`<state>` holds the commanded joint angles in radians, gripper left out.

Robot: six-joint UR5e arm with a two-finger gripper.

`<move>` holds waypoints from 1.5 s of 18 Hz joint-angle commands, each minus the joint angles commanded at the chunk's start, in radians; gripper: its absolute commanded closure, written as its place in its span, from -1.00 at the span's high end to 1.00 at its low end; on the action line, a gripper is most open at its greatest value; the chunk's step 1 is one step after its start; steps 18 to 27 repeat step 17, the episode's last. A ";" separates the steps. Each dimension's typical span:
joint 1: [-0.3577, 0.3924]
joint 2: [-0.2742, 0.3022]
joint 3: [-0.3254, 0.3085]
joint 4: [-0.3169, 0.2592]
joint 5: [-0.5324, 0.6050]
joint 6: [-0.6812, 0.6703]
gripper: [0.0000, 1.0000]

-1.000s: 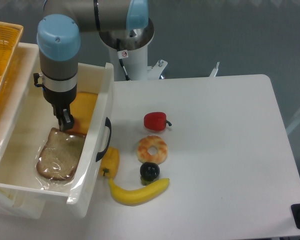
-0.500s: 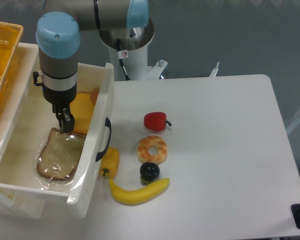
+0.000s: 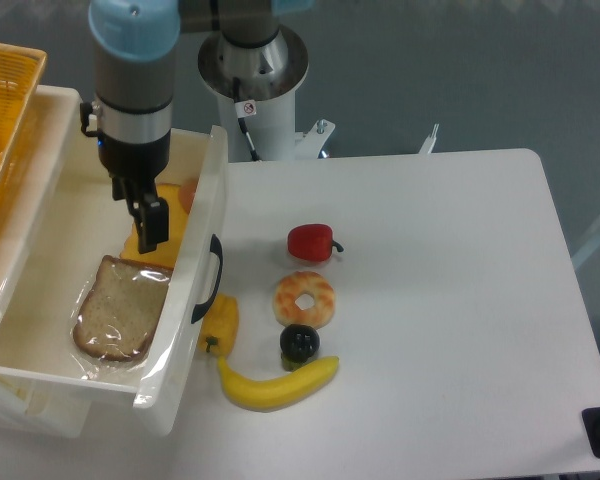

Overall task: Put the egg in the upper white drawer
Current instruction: 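Raise the open gripper up out of the drawer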

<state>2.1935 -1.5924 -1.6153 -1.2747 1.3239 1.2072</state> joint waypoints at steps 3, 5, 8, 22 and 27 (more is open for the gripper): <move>0.021 0.035 -0.008 -0.003 0.000 -0.021 1.00; 0.028 0.054 -0.014 -0.003 0.006 -0.107 1.00; 0.043 0.052 -0.002 0.002 0.035 -0.204 1.00; 0.052 0.009 0.000 0.031 0.233 -0.155 1.00; 0.052 0.009 0.000 0.031 0.233 -0.155 1.00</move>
